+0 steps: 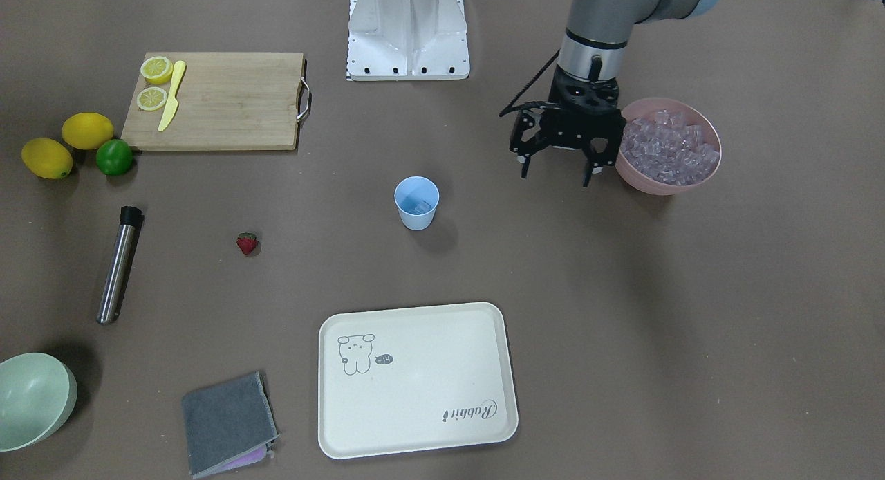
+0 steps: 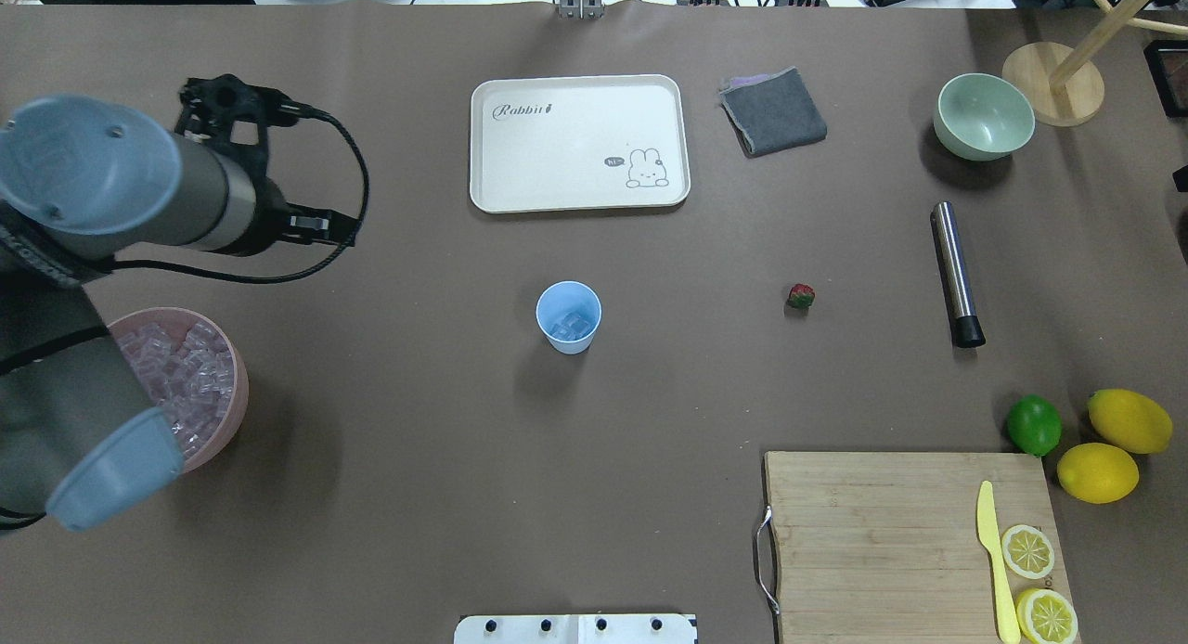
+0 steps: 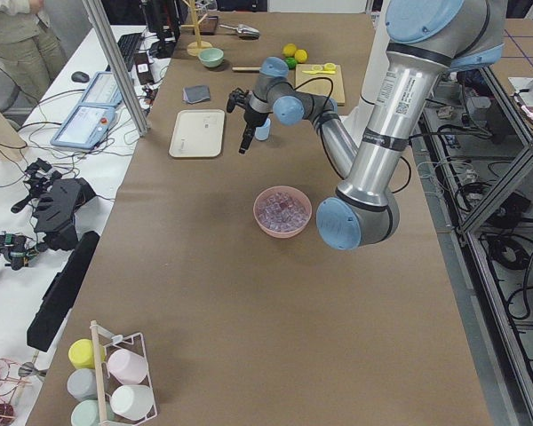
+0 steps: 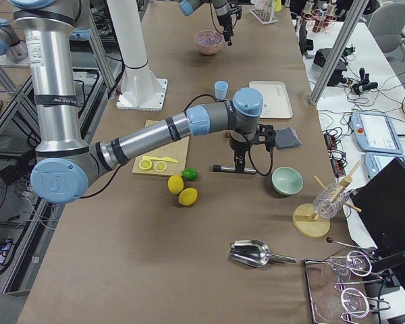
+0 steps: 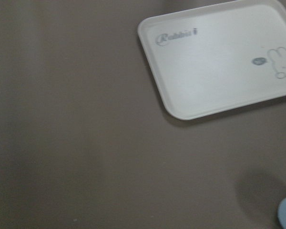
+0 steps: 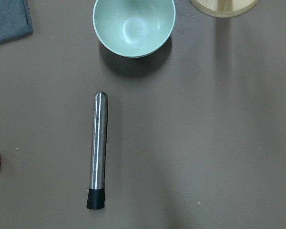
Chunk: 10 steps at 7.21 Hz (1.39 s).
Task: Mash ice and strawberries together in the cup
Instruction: 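Swing the left gripper back above the pink ice bowl, then lower the left gripper into the ice and close on a cube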
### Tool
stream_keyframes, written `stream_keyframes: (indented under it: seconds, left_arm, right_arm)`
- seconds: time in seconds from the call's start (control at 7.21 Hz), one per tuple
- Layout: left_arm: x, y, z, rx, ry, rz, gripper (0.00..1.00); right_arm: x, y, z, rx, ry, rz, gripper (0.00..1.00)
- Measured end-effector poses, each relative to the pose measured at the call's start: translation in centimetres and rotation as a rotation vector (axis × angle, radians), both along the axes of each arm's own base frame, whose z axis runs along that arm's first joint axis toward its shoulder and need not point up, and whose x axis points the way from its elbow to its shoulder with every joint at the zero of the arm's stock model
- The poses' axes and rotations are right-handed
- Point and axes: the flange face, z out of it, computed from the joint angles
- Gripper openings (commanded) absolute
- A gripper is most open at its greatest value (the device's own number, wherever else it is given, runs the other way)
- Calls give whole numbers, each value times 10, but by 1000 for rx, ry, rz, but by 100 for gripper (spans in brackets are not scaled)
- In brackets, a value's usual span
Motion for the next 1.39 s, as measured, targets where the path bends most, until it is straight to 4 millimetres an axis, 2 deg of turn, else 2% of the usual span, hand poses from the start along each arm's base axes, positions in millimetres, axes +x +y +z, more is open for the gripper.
stream_keyframes:
  seconds: [0.28, 0.42, 0.55, 0.97, 1.39]
  left_arm:
    - [-55, 8, 69, -81, 9, -38, 97]
    - [-72, 21, 98, -110, 48, -72, 97]
    - [-76, 38, 117, -154, 91, -108, 97]
    - [-41, 87, 135, -222, 99, -82, 87]
    - [-27, 106, 150, -240, 66, -40, 77]
  right_arm:
    - [-4, 2, -4, 18, -3, -11, 100]
    - [-5, 1, -7, 34, -7, -12, 100]
    - [-6, 1, -9, 48, -10, -13, 100]
    - [-11, 0, -11, 59, -12, -20, 100]
    - [-14, 0, -11, 58, -10, -25, 100]
